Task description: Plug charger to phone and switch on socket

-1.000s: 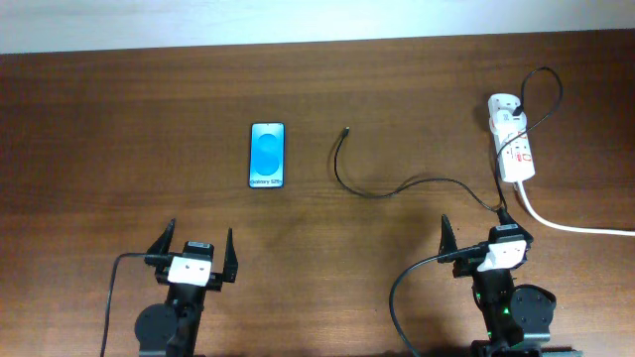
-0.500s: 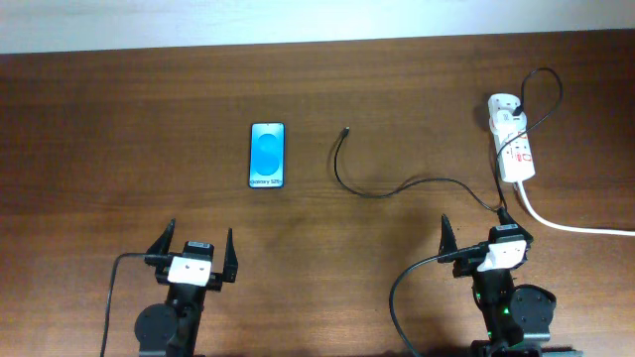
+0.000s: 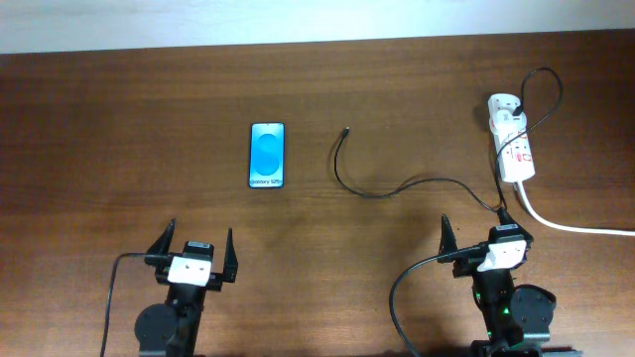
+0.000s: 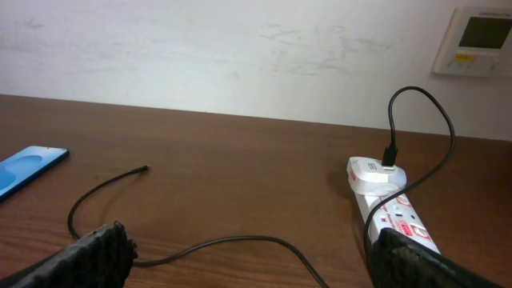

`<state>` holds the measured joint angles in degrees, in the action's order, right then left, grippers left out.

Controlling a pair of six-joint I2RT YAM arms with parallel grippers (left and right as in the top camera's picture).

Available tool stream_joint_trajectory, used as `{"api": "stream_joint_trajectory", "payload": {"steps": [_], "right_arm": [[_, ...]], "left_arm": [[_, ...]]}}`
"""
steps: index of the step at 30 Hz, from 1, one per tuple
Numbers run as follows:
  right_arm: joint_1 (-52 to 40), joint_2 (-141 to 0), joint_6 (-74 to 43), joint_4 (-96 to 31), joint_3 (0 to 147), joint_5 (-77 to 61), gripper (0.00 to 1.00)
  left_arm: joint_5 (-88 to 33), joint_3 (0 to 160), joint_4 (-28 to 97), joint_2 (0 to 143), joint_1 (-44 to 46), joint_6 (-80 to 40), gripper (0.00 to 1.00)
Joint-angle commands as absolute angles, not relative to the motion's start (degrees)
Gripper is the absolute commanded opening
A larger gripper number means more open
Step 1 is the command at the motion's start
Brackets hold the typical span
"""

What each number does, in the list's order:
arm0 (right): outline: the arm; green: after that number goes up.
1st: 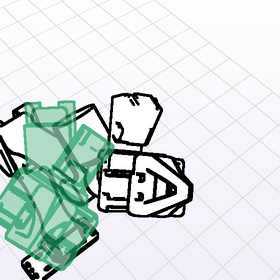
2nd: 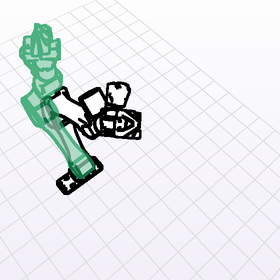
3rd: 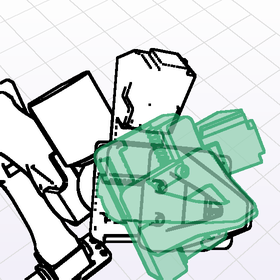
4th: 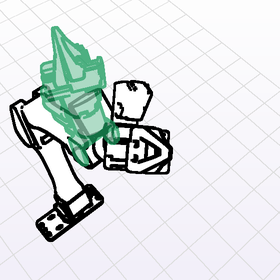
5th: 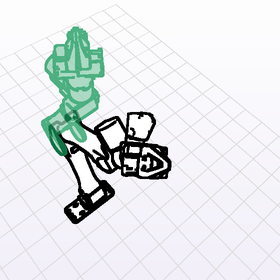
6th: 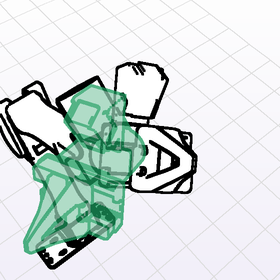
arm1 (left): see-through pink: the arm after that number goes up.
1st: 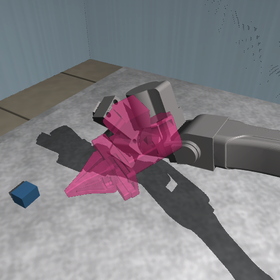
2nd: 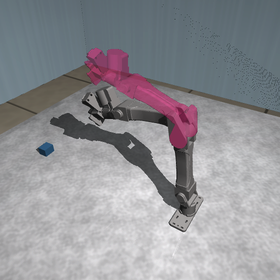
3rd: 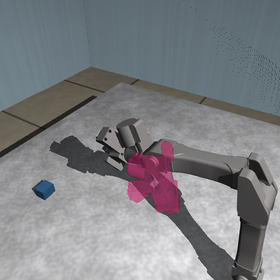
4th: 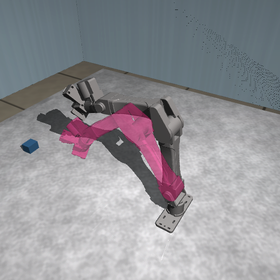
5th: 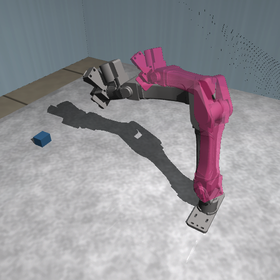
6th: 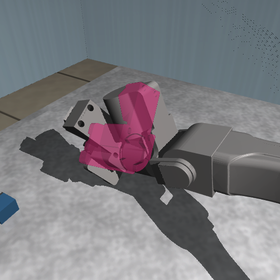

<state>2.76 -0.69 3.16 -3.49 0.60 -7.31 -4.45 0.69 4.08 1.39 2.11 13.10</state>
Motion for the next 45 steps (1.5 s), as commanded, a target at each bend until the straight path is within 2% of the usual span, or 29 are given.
{"api": "stream_joint_trajectory", "payload": {"steps": [1, 27, 32, 37, 41, 45], "right_arm": [[2.26, -0.47, 2.76, -3.86, 0.32, -7.01, 0.99], [2.26, -0.47, 2.76, -3.86, 0.32, -7.01, 0.98], [2.26, -0.47, 2.76, -3.86, 0.32, -7.01, 0.98], [2.26, -0.47, 2.76, -3.86, 0.32, -7.01, 0.98], [2.26, -0.47, 2.76, -3.86, 0.32, -7.01, 0.98], [2.26, -0.47, 2.76, -3.88, 0.32, -7.01, 0.98]], "left_arm": [[-4.23, 0.58, 4.40, 1.65, 2.02, 13.76, 0.99], [-3.25, 0.67, 0.60, 1.65, 2.02, 10.17, 0.99], [-5.17, 4.49, 0.75, 5.45, 2.02, 9.45, 0.99], [-5.41, 12.93, 0.73, 17.32, 2.02, 9.50, 0.99], [-8.84, 23.62, 1.06, 33.95, 2.02, 9.96, 0.99], [-11.86, 39.03, 6.87, 53.52, 2.02, 9.98, 0.99]]}}
